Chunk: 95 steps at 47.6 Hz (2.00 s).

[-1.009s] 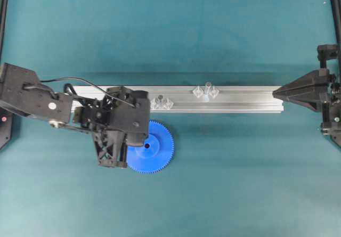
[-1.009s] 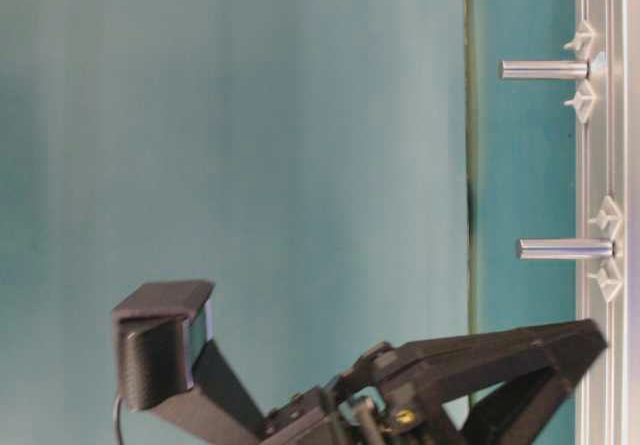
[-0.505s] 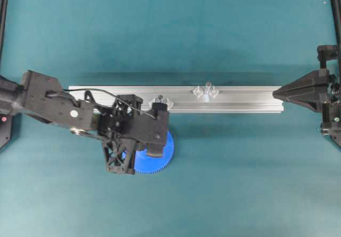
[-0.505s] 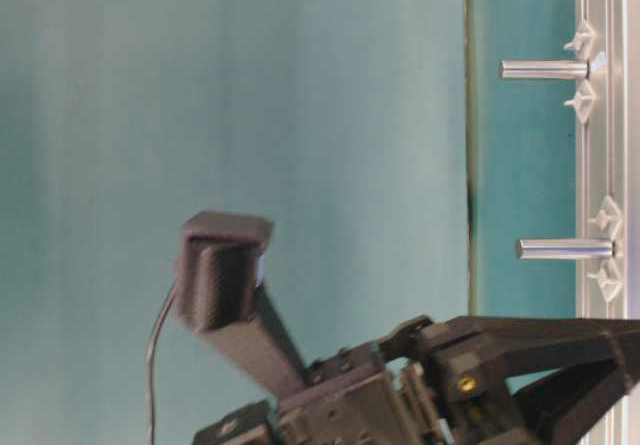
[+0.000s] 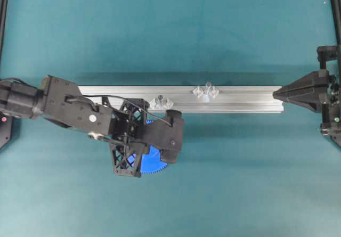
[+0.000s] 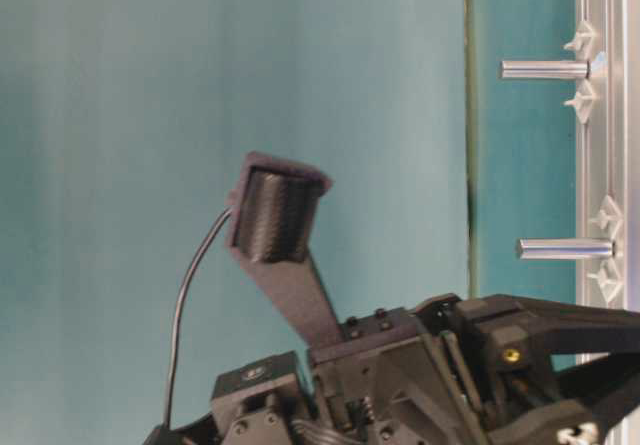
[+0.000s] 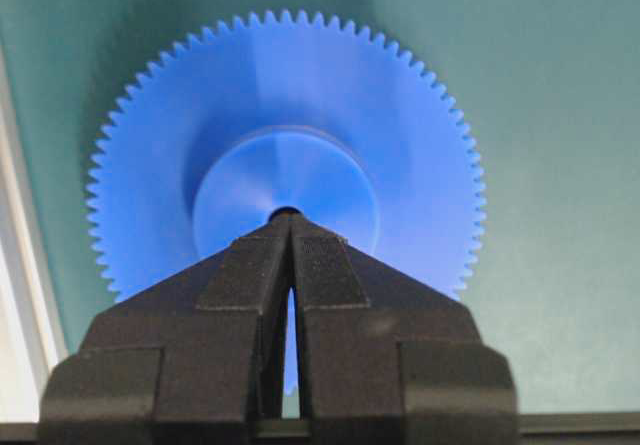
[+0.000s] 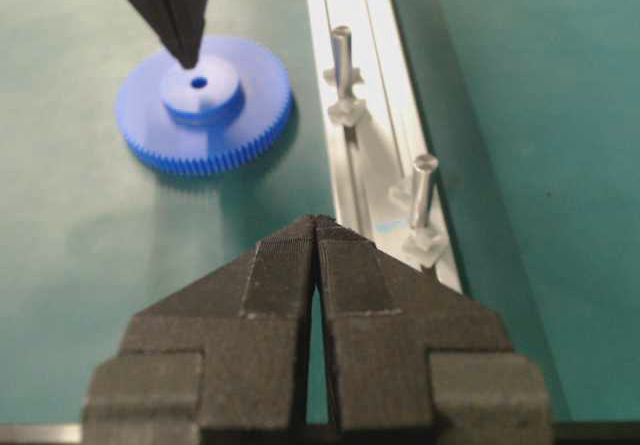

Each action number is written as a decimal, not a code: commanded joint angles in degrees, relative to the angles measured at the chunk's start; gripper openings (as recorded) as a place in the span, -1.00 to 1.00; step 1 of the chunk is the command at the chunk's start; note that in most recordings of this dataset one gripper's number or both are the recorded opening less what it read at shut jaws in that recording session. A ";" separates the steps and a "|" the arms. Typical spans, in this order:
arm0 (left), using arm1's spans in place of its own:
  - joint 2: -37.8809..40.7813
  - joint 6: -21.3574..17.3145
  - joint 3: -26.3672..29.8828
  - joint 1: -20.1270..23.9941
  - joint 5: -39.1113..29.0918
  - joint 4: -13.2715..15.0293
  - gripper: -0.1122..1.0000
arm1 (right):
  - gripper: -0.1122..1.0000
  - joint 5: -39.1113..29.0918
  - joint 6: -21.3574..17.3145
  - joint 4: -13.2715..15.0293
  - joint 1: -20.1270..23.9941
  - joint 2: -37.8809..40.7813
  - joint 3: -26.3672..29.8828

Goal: Find the location of the shaft and insert the large gear.
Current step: 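Lower the left gripper and close it on the blue gear's hub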

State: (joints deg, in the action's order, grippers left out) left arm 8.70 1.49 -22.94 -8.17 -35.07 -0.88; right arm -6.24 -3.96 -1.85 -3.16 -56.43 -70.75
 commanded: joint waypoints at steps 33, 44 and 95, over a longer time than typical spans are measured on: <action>1.23 -0.26 5.01 -0.44 -4.57 -0.18 -0.79 | -0.78 0.26 -2.20 -0.09 -0.18 -1.32 -0.62; 1.23 -0.26 4.92 -0.35 -5.01 -0.18 -0.79 | -0.78 0.35 -2.37 -0.09 -0.18 -1.49 -0.70; 2.46 1.05 5.89 -0.35 -5.27 -0.18 0.87 | -0.78 0.26 -2.37 0.00 -0.18 -2.46 -0.70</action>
State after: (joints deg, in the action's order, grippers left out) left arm 12.04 2.37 -18.37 -8.35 -40.52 -0.97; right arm -6.24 -5.80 -1.85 -3.16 -59.06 -72.07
